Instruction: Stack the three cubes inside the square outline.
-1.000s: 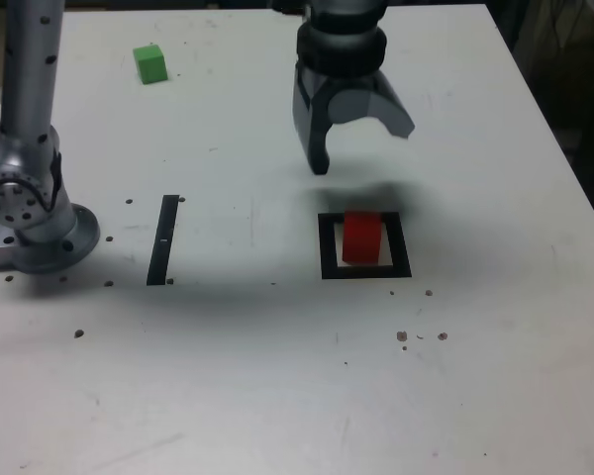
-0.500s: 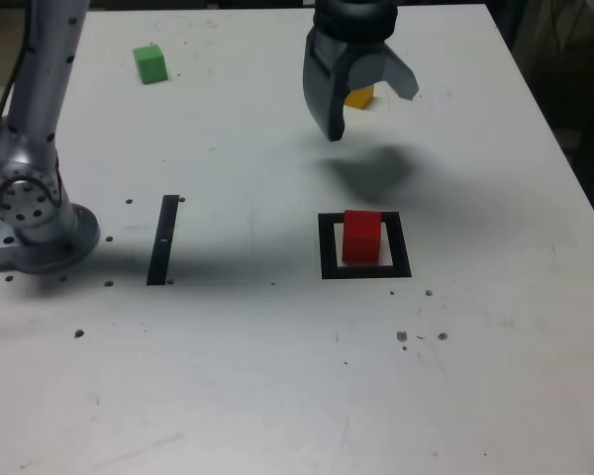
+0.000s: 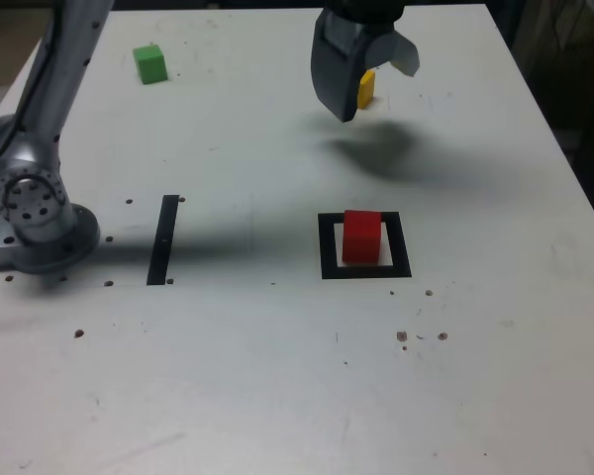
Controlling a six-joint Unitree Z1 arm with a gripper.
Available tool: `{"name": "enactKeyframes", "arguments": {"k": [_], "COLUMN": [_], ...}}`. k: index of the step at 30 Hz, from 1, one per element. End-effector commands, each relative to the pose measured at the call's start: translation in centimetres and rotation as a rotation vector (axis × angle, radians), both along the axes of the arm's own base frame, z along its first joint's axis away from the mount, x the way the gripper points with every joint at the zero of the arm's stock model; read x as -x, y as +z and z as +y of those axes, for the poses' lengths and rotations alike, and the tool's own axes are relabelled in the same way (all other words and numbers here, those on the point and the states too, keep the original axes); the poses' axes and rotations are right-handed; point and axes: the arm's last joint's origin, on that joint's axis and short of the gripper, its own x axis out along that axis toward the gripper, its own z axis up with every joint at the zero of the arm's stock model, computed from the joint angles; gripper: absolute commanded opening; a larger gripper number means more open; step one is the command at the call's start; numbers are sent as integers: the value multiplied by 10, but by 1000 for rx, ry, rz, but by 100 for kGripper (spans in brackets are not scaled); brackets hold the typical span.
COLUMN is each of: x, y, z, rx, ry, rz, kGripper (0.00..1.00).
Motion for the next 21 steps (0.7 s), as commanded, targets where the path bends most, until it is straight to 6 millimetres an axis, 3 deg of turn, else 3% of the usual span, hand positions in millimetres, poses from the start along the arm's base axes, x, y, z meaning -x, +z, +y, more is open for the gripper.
{"name": "enactKeyframes", "arguments": {"k": [1, 21], "x": [-3, -17], "y": [-3, -14], "z": [8, 60], "rx": [3, 4], "ry": [31, 177], "rz": [8, 0], "kGripper": [99, 99]}}
